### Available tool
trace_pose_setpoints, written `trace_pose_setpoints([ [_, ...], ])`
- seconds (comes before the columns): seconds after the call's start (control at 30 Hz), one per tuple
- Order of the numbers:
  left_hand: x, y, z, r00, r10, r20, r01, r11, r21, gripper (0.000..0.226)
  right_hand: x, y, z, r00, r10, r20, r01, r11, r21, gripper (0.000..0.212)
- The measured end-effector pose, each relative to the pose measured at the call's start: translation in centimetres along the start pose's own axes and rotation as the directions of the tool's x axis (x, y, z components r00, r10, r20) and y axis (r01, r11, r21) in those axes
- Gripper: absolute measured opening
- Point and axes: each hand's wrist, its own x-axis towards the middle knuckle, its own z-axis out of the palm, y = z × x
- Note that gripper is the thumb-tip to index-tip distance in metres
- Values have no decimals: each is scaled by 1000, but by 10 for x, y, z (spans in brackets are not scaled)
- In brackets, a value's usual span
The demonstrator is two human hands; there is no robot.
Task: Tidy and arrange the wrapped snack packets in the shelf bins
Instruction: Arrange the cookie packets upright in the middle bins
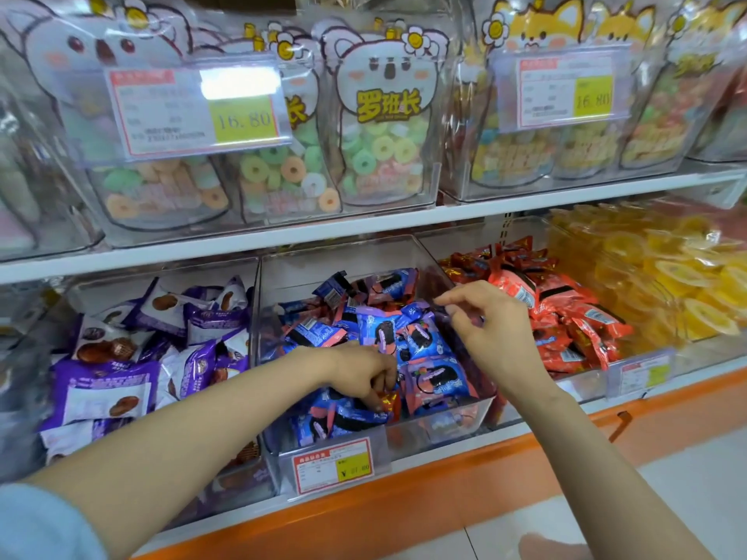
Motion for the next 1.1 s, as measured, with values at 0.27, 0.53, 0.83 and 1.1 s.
trace_pose_setpoints([
  [0.27, -37, -4, -35, 867, 23, -497, -237, 897, -372, 25, -2, -11, 5, 971, -24, 239, -1, 995, 103, 30],
  [0.53, -47, 16, -38, 783, -67, -619, -423, 673, -607, 23, -5, -18, 6, 959, 2, 284, -48, 987, 155, 26],
  [0.83, 1, 40, 11, 924, -30, -382, -106, 938, -331, 50, -3, -3, -30, 977, 207, -54, -174, 913, 369, 24],
  [1.1, -9, 19, 0, 885, -40, -463, 73, 996, 54, 56, -3, -2, -28, 974, 226, -10, -207, 910, 360, 21],
])
